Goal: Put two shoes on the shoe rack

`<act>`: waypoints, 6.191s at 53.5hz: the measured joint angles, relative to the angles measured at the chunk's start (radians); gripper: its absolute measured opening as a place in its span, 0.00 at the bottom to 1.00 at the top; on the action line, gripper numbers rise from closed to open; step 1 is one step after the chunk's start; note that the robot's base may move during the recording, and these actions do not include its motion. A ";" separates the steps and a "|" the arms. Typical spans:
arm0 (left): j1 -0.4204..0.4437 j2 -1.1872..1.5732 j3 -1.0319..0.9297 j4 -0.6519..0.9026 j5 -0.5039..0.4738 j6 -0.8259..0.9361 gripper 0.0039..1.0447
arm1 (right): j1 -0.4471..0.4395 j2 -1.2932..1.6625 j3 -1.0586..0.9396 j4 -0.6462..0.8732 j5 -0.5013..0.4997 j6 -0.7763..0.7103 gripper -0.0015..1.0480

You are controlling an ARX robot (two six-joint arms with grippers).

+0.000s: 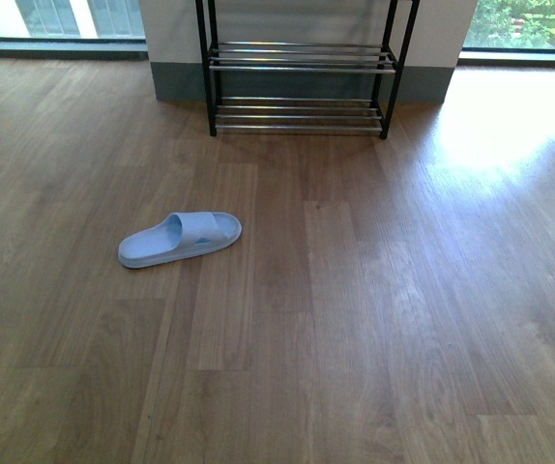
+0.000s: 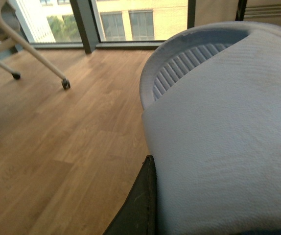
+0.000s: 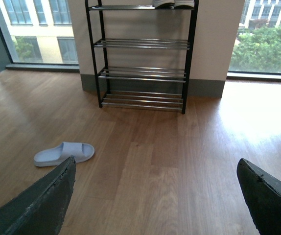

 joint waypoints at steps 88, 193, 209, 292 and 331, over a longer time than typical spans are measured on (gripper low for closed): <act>0.140 0.095 -0.029 0.030 0.023 -0.045 0.02 | 0.000 0.000 0.000 0.000 0.003 0.000 0.91; 0.137 0.096 -0.030 0.029 0.017 -0.043 0.02 | 0.042 2.378 0.910 0.547 0.212 0.185 0.91; 0.137 0.096 -0.030 0.029 0.017 -0.043 0.02 | 0.031 2.582 1.088 0.417 0.137 0.368 0.91; 0.137 0.095 -0.030 0.029 0.016 -0.043 0.02 | -0.099 3.077 1.649 0.649 0.299 0.018 0.45; 0.137 0.096 -0.030 0.029 0.017 -0.043 0.02 | -0.179 1.871 0.554 1.087 0.222 -0.346 0.02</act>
